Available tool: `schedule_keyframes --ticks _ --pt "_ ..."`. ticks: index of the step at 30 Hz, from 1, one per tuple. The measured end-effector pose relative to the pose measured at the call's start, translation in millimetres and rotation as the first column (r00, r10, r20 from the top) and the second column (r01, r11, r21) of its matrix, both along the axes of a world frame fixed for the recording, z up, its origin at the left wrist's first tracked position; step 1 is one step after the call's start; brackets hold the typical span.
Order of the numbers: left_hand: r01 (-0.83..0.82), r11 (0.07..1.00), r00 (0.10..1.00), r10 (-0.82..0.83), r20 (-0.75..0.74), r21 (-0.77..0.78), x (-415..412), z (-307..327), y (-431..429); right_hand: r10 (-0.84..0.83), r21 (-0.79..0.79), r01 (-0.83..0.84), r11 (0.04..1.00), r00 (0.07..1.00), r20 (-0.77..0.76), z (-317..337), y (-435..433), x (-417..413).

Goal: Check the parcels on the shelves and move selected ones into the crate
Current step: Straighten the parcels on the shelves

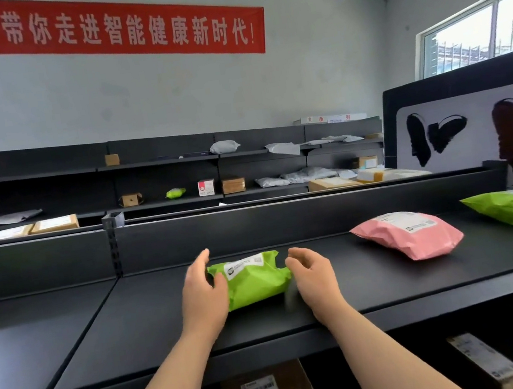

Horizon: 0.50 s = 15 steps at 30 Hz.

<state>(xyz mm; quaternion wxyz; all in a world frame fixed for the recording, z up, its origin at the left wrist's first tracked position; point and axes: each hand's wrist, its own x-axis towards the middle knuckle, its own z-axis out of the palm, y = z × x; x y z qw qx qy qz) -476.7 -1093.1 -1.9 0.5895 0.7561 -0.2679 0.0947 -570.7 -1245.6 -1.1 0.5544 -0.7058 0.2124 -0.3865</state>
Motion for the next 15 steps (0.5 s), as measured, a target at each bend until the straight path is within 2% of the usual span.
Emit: schedule_keyframes --ticks 3,6,8,10,15 --pt "-0.070 0.997 0.963 0.073 0.261 -0.020 -20 4 -6 -0.001 -0.031 0.001 1.000 1.000 0.000 4 -10 -19" --pt "-0.049 0.996 0.933 0.072 0.353 -0.073 -47 12 -36 -0.008 -0.081 0.009 0.997 1.000 0.015 16 -38 -48" --pt "0.022 0.993 0.948 0.016 0.318 -0.116 -67 22 -70 -0.055 -0.134 0.057 0.989 0.998 0.024 29 -64 -71" --pt "0.109 0.981 0.973 -0.073 0.219 -0.158 -85 29 -109 -0.120 -0.170 0.125 0.977 0.992 0.043 42 -96 -96" --pt "0.229 0.954 0.970 -0.240 -0.039 -0.191 -124 24 -196 -0.257 -0.156 0.255 0.954 0.967 0.007 55 -181 -152"
